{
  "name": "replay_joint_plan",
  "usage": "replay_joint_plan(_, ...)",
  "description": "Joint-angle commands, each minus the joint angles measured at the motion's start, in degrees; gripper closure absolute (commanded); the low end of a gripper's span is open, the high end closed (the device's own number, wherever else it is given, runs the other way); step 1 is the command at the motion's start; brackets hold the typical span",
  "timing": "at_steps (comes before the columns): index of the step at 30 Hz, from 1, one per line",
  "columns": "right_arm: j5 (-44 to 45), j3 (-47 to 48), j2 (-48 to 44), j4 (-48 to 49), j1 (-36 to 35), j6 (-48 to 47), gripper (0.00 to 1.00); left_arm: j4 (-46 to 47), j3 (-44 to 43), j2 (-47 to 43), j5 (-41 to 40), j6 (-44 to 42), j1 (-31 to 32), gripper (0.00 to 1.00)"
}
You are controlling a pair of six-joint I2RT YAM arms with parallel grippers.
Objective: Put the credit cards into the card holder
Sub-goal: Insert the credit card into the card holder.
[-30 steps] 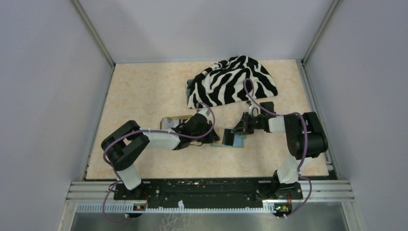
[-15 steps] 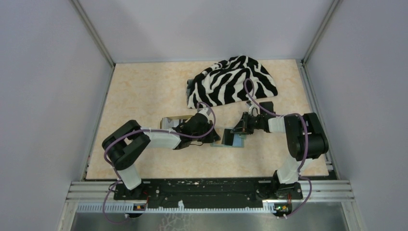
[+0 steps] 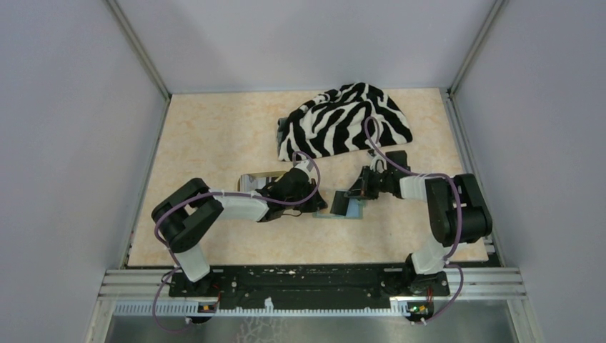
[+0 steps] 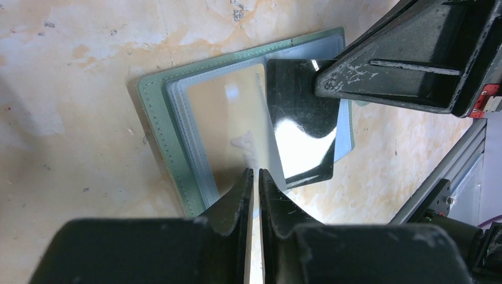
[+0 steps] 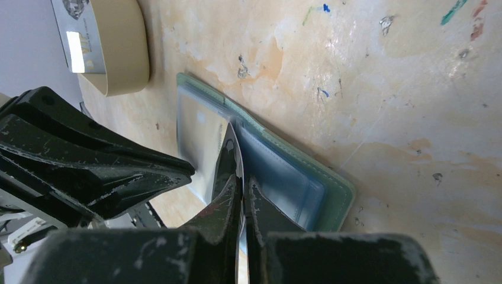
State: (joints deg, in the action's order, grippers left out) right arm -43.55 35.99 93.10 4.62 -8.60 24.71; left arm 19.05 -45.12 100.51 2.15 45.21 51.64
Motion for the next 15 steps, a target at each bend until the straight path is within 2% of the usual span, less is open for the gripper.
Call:
replay_joint_plan(1,1.74,0.84,1.78,-0.87,-1.85,-1.06,1.0,-2.4,-0.35,1.16,0.16,-1.26,-0.05,0.87)
replay_joint_plan(15,-0.45,4.01,5.31,-1.56,-3.87,-1.42,1.0,-1.99,-0.56,1.22,1.06,-1.49,-0.05,0.86)
